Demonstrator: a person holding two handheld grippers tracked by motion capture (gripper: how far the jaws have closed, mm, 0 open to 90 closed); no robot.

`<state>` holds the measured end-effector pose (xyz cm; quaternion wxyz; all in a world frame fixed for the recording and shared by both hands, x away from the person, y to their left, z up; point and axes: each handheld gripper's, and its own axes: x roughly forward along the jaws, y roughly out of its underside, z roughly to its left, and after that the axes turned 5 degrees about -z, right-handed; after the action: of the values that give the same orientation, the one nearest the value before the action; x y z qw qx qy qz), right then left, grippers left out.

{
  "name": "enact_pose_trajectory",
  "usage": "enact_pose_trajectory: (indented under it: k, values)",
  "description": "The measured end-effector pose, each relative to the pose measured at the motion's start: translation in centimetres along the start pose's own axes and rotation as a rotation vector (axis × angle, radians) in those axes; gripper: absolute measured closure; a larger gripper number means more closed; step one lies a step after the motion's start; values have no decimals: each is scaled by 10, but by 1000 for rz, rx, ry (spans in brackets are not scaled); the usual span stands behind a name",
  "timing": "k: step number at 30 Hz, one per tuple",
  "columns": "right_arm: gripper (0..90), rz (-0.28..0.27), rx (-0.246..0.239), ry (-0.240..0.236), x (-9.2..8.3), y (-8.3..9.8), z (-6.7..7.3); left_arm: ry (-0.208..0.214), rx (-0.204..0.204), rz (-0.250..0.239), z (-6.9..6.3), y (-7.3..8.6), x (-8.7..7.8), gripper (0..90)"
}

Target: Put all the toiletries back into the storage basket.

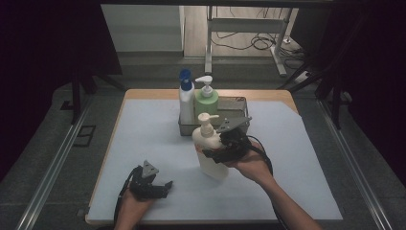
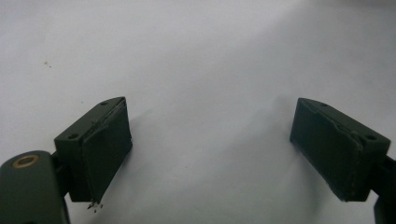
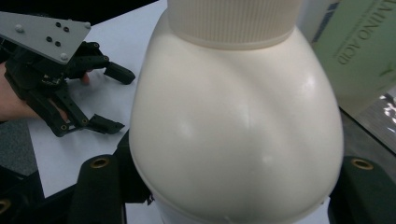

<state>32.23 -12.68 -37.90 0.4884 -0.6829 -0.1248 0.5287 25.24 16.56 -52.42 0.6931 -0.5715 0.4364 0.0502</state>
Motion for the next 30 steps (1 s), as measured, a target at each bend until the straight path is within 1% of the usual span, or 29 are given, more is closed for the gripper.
enact_pose_trajectory:
  k: [7, 12, 14, 15, 16, 18, 20, 22, 30]
  values:
    - [367, -7, 13, 26, -13, -2, -10, 0, 0, 0, 0, 0, 0, 123]
    - [367, -14, 19, 54, -23, -5, -18, 2, -2, -1, 0, 0, 0, 123]
    - [367, -19, 24, 63, -28, -7, -22, 2, 4, 3, 0, 0, 0, 123]
    - [367, -22, 25, 72, -30, -8, -24, 2, -1, -1, 0, 0, 0, 123]
    - [367, -26, 26, 77, -33, -9, -26, 3, 4, 4, 1, 0, 0, 123]
    - [367, -32, 30, 87, -38, -11, -30, 2, -1, -1, 0, 0, 0, 123]
    - [368, -37, 35, 96, -42, -13, -33, 3, 4, 4, 1, 0, 0, 123]
    - [367, -41, 40, 111, -48, -15, -37, 2, -2, -1, 0, 0, 0, 123]
    - [368, -54, 58, 174, -61, -24, -54, 2, -2, 0, 0, 0, 0, 123]
